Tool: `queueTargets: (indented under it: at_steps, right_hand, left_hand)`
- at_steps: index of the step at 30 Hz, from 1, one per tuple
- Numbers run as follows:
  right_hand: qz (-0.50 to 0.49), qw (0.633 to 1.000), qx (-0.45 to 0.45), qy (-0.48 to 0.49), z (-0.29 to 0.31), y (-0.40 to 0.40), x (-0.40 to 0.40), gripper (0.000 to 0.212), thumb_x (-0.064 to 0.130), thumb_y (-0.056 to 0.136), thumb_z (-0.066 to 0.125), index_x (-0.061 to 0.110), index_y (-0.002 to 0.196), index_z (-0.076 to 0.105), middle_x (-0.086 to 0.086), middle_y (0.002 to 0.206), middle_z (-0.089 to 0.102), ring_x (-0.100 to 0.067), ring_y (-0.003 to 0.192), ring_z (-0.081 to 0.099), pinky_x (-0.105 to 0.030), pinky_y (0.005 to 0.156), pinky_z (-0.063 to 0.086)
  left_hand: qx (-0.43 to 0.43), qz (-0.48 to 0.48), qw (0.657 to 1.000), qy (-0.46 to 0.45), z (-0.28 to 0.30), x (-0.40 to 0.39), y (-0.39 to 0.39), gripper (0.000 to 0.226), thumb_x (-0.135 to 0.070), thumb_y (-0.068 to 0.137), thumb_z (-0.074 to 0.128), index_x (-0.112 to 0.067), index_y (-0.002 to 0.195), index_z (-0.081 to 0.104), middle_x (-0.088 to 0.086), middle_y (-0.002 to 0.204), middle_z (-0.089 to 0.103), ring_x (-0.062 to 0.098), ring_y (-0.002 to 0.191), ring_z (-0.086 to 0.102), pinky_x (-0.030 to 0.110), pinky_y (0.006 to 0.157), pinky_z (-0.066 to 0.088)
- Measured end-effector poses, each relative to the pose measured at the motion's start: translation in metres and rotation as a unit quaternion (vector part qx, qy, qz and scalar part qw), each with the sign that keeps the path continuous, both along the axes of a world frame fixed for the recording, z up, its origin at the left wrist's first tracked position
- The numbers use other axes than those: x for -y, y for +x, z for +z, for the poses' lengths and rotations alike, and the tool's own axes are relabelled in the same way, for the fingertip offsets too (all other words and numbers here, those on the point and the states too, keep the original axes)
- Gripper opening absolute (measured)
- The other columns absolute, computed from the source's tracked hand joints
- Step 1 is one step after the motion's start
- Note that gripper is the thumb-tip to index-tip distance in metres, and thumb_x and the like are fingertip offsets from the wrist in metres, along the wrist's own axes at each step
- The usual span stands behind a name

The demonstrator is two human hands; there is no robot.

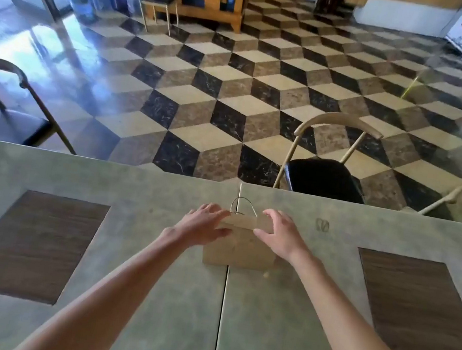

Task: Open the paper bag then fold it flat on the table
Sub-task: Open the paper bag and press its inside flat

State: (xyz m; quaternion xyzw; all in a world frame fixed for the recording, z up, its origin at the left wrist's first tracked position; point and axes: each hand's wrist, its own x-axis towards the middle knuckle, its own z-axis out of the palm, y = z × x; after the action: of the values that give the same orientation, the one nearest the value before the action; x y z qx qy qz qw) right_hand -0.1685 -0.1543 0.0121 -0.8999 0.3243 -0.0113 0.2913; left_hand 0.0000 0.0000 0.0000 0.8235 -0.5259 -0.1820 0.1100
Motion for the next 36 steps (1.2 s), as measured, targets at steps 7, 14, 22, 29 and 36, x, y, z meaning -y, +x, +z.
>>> queueTargets:
  at_steps: [7, 14, 22, 29, 36]
  right_hand:
    - [-0.025, 0.98, -0.161, 0.115, -0.023, 0.011, 0.025, 0.07, 0.046, 0.091, 0.061, 0.01, 0.147, 0.039, -0.01, 0.151, 0.046, -0.027, 0.135, 0.046, -0.036, 0.109, 0.038]
    - [-0.07, 0.972, -0.123, 0.187, -0.032, 0.007, 0.028, 0.075, 0.035, 0.076, 0.081, 0.005, 0.138, 0.05, -0.011, 0.135, 0.056, -0.023, 0.122, 0.055, -0.03, 0.099, 0.044]
    - [-0.059, 0.981, -0.071, 0.172, -0.012, -0.032, 0.001, 0.07, 0.026, 0.073, 0.083, 0.014, 0.133, 0.05, -0.006, 0.125, 0.037, -0.017, 0.109, 0.05, -0.019, 0.086, 0.041]
    - [-0.104, 0.98, 0.062, 0.156, -0.021, -0.105, -0.077, 0.061, 0.005, 0.07, 0.076, 0.022, 0.122, 0.049, -0.003, 0.118, 0.038, -0.01, 0.101, 0.051, 0.001, 0.078, 0.038]
    - [-0.052, 0.971, 0.055, 0.226, -0.049, -0.159, -0.12, 0.072, 0.008, 0.068, 0.08, 0.03, 0.125, 0.041, 0.001, 0.125, 0.033, 0.002, 0.119, 0.041, 0.003, 0.088, 0.03]
  left_hand:
    - [-0.035, -0.012, 0.983, 0.18, -0.032, 0.03, 0.036, 0.046, -0.051, 0.098, 0.029, -0.023, 0.123, 0.055, 0.008, 0.123, 0.057, 0.027, 0.114, 0.053, 0.043, 0.091, 0.044]
    - [-0.105, 0.004, 0.986, 0.133, -0.033, 0.024, 0.039, 0.039, -0.044, 0.097, 0.044, -0.013, 0.114, 0.061, 0.011, 0.109, 0.058, 0.029, 0.099, 0.058, 0.042, 0.087, 0.048]
    - [-0.107, 0.031, 0.992, -0.061, -0.003, -0.027, -0.008, 0.043, -0.038, 0.092, 0.059, -0.02, 0.13, 0.052, 0.001, 0.126, 0.05, 0.021, 0.106, 0.055, 0.026, 0.089, 0.044]
    - [-0.168, 0.105, 0.967, -0.162, -0.019, -0.102, -0.09, 0.048, -0.037, 0.082, 0.067, -0.028, 0.127, 0.055, -0.013, 0.125, 0.049, 0.005, 0.106, 0.052, 0.021, 0.092, 0.045]
    - [-0.19, 0.15, 0.958, -0.157, -0.05, -0.154, -0.142, 0.053, -0.029, 0.071, 0.077, -0.032, 0.121, 0.058, -0.021, 0.126, 0.045, -0.004, 0.11, 0.049, 0.023, 0.095, 0.045]
